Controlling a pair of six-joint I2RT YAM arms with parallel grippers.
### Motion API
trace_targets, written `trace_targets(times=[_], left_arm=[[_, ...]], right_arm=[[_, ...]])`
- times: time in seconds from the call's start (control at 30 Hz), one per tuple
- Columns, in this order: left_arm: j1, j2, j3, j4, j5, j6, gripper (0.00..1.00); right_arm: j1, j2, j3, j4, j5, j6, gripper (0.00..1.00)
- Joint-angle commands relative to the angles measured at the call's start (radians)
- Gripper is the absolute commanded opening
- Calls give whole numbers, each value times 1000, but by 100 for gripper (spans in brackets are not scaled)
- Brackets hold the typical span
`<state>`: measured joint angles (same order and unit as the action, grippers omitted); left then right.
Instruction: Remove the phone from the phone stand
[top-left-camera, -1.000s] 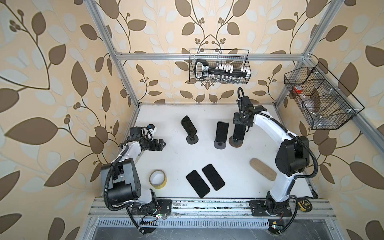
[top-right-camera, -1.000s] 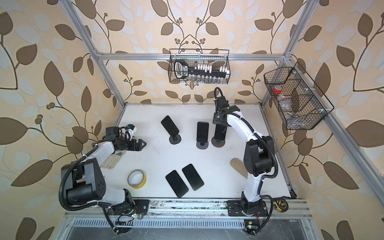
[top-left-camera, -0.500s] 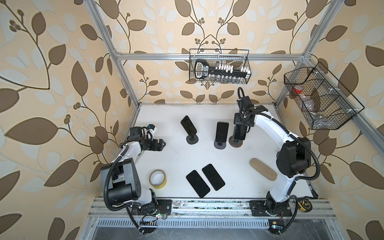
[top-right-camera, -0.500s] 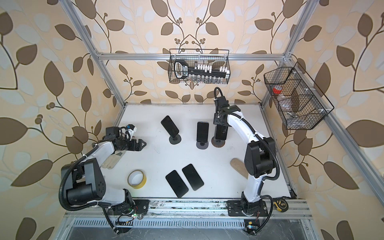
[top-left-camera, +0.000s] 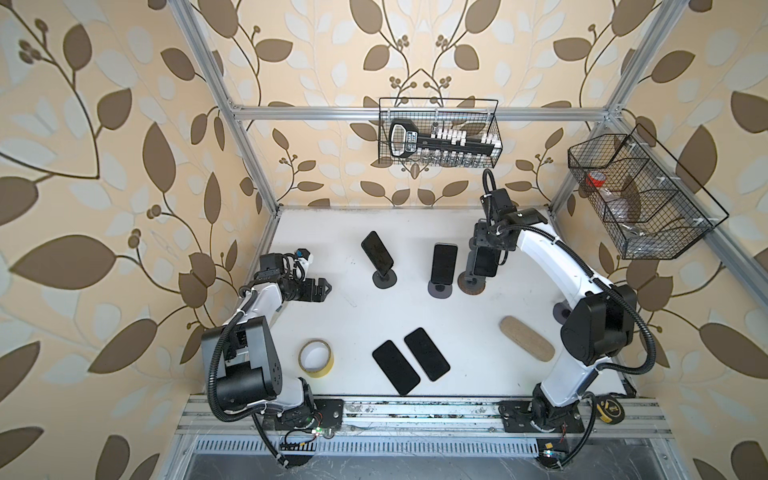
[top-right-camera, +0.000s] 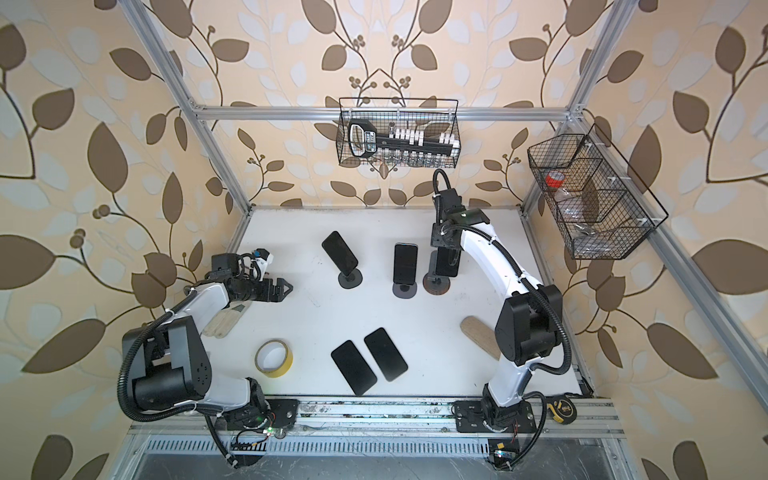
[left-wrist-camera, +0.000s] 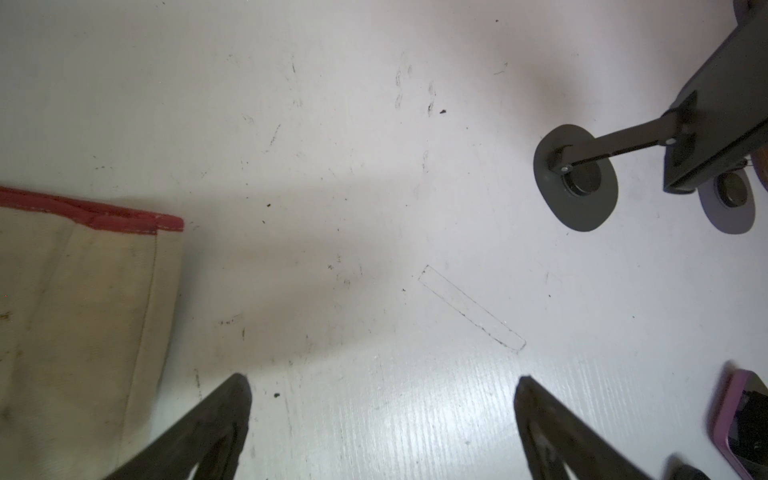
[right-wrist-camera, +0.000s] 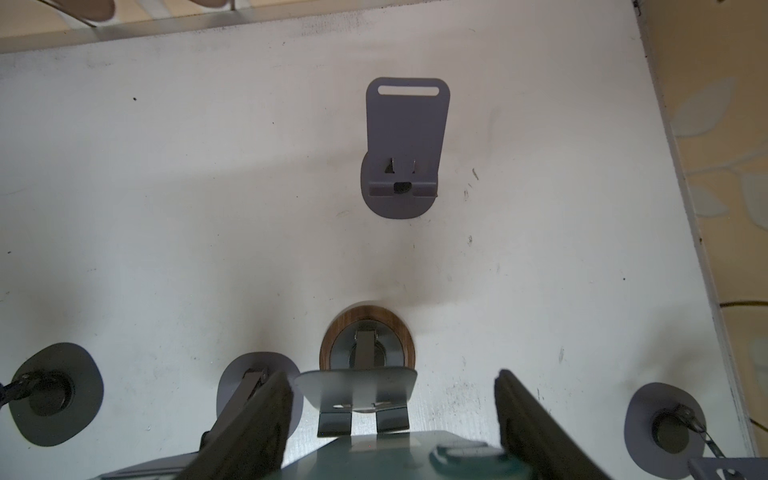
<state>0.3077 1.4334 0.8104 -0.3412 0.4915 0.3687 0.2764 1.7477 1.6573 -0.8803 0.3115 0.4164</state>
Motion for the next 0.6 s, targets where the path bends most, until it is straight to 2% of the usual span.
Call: trace_targets(times=[0.0,0.3,0.57], left_arm=[[1,-1,35,-18,36,27,99],[1,-1,36,-19,36,29,99],[1,1,39,-21,36,28,99]], right_arm=[[10,-88,17,-24,21,-26,63],[47,-230,-88,-65,-10,-91,61],[153,-307,-162,-121,1,-100,61]])
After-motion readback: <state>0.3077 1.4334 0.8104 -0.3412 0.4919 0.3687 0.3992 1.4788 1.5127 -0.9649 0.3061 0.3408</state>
